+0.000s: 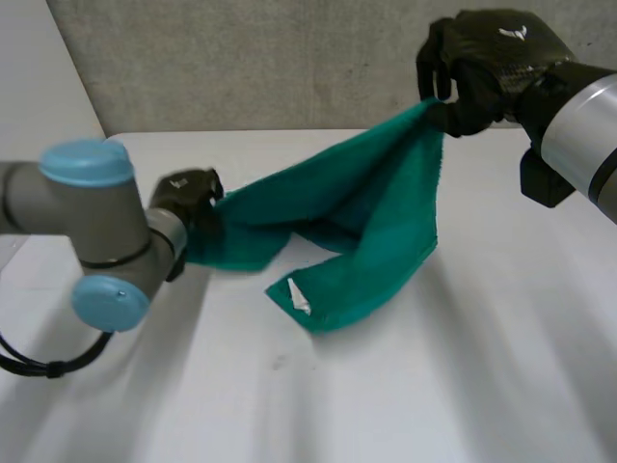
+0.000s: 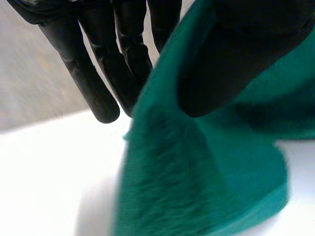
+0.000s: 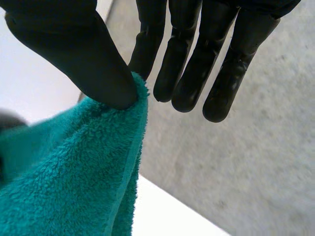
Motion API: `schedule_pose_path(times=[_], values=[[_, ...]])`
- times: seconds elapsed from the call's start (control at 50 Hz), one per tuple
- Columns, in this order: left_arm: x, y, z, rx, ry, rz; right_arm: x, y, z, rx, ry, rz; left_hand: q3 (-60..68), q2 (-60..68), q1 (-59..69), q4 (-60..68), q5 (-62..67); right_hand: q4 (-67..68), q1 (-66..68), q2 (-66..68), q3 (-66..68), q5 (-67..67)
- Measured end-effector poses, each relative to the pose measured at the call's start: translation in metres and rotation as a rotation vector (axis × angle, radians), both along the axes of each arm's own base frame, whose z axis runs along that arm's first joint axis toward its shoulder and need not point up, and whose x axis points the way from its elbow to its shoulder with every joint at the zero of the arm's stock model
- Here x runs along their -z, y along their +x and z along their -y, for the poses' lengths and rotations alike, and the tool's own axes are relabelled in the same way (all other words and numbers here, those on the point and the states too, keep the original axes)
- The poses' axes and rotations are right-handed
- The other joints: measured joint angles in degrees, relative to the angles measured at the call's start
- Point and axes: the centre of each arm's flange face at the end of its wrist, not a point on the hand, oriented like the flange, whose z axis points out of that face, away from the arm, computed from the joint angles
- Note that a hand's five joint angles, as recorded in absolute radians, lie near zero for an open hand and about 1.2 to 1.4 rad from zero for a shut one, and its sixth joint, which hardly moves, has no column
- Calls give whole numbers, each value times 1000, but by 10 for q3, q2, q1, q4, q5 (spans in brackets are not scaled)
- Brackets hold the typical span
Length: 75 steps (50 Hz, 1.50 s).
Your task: Fold the towel.
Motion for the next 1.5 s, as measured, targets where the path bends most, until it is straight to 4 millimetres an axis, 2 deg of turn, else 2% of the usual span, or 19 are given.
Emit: schedule_pose_path(times=[0.02, 0.08, 0.12, 0.18, 0.34, 0.44, 0.56, 0.62, 0.66, 0.72, 0.8, 0.9, 1.06, 1.1, 1.14, 1.24, 1.38, 1.44, 1.5], values=[[-21, 5, -7, -3, -43, 7, 10, -2, 7, 13, 21, -25, 0, 0, 0, 0, 0, 0, 0, 0, 0, 0], [-33, 8, -13, -1, -68, 13, 20, -3, 13, 21, 41, -55, 0, 0, 0, 0, 0, 0, 0, 0, 0, 0], [-65, 17, -34, 36, -143, 50, 56, -2, 28, 25, 103, -169, 1, 1, 0, 0, 0, 0, 0, 0, 0, 1], [-77, 22, -50, 75, -177, 96, 87, 0, 34, 13, 158, -268, 1, 1, 0, 0, 0, 0, 0, 0, 0, 2], [-66, 29, -64, 129, -166, 215, 135, 5, 37, -24, 268, -366, 3, 2, 0, 0, 0, 0, 0, 0, 0, 4], [-41, 27, -45, 138, -149, 314, 149, 9, 48, -23, 286, -367, 3, 3, 0, 0, 0, 0, 0, 0, 0, 4], [-69, 11, 8, 81, -360, 345, 107, 19, 87, 45, 74, -311, 4, 3, 0, 1, 0, 0, 0, 0, 3, 4], [-126, -1, 31, 16, -617, 278, 52, 24, 110, 120, -156, -233, 4, 3, 0, 3, 0, 1, 0, 3, 3, 4], [-169, -5, 34, -30, -796, 214, 25, 25, 115, 152, -264, -188, 4, 3, 0, 3, 0, 3, 0, 3, 3, 4], [-238, -5, 22, -103, -1066, 97, -46, 21, 110, 224, -534, -56, 4, 3, 0, 3, 0, 3, 0, 3, 3, 4], [-272, 1, -5, -133, -1187, 18, -89, 12, 87, 250, -699, 30, 4, 3, 0, 3, 0, 3, 0, 3, 4, 4], [-249, 7, -19, -106, -1101, 24, -78, 6, 65, 215, -681, 9, 4, 3, 0, 3, 0, 3, 0, 3, 4, 4], [-125, 36, -49, -34, -707, 149, 43, -1, 29, 96, -255, -241, 4, 4, 0, 3, 0, 3, 0, 3, 4, 4], [-113, 38, -53, -26, -669, 162, 51, -1, 27, 90, -229, -255, 4, 4, 0, 3, 0, 3, 0, 3, 4, 4], [-69, 44, -70, 2, -540, 206, 107, -3, 5, 35, -42, -346, 4, 4, 0, 3, 0, 3, 0, 3, 4, 4], [-19, 49, -89, 41, -380, 265, 167, -1, -18, -35, 132, -423, 4, 4, 0, 3, 0, 3, 0, 3, 4, 5], [14, 53, -99, 67, -250, 315, 197, 0, -27, -64, 222, -456, 4, 4, 0, 3, 0, 3, -1, 2, 4, 5], [15, 55, -100, 66, -224, 324, 190, -2, -25, -50, 205, -442, 4, 4, 0, 3, 0, -253, -200, -256, -248, -234], [11, 57, -101, 60, -217, 325, 173, -5, -21, -25, 161, -412, 4, 4, 0, 3, 0, -339, -265, -326, -332, -322]])
